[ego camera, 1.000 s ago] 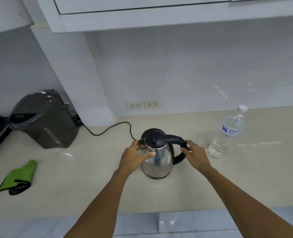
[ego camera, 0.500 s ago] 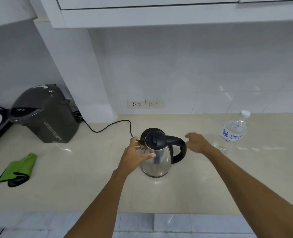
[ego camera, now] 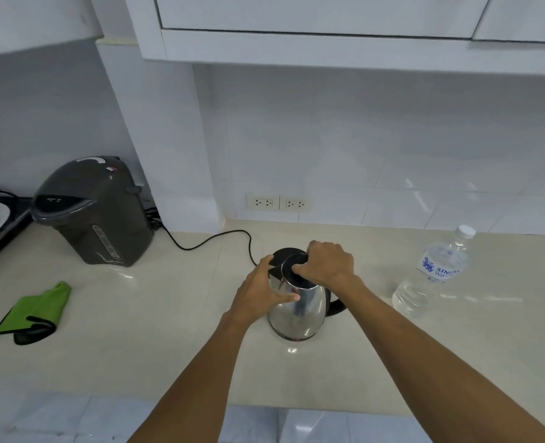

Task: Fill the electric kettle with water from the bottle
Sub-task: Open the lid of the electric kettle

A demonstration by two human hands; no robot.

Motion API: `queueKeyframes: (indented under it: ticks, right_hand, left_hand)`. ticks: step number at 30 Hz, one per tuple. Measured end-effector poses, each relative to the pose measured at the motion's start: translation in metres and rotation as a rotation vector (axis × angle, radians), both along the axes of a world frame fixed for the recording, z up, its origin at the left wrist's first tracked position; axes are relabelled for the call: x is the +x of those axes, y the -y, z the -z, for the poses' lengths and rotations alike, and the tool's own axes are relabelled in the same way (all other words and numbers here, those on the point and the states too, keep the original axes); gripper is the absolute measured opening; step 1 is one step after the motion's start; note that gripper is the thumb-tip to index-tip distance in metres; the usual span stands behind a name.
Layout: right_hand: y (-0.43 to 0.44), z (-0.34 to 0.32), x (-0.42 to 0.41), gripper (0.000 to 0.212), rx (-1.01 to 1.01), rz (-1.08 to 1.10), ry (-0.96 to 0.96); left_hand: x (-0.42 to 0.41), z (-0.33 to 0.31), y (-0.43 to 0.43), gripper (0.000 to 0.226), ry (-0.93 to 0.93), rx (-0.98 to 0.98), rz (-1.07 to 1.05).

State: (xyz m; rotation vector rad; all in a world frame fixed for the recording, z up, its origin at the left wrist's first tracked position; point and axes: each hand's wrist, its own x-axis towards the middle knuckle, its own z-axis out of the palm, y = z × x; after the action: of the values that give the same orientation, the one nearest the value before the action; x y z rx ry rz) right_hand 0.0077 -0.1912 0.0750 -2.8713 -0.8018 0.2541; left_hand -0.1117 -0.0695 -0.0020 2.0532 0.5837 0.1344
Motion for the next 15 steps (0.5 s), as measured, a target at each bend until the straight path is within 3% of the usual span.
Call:
queueKeyframes:
  ticks: [9, 15]
  right_hand:
    - [-0.0017, 0.0109, -0.0047, 0.026, 0.131, 0.058, 0.050]
    - [-0.0024, 0.0033, -0.0017, 0.025, 0.126, 0.050, -0.024]
  left_hand:
    - [-0.0005, 0.0035, -0.0018, 0.110, 0.017, 0.045, -0.005]
    - [-0.0011, 0.0029, 0.0006, 0.106, 0.003, 0.085, -0.006]
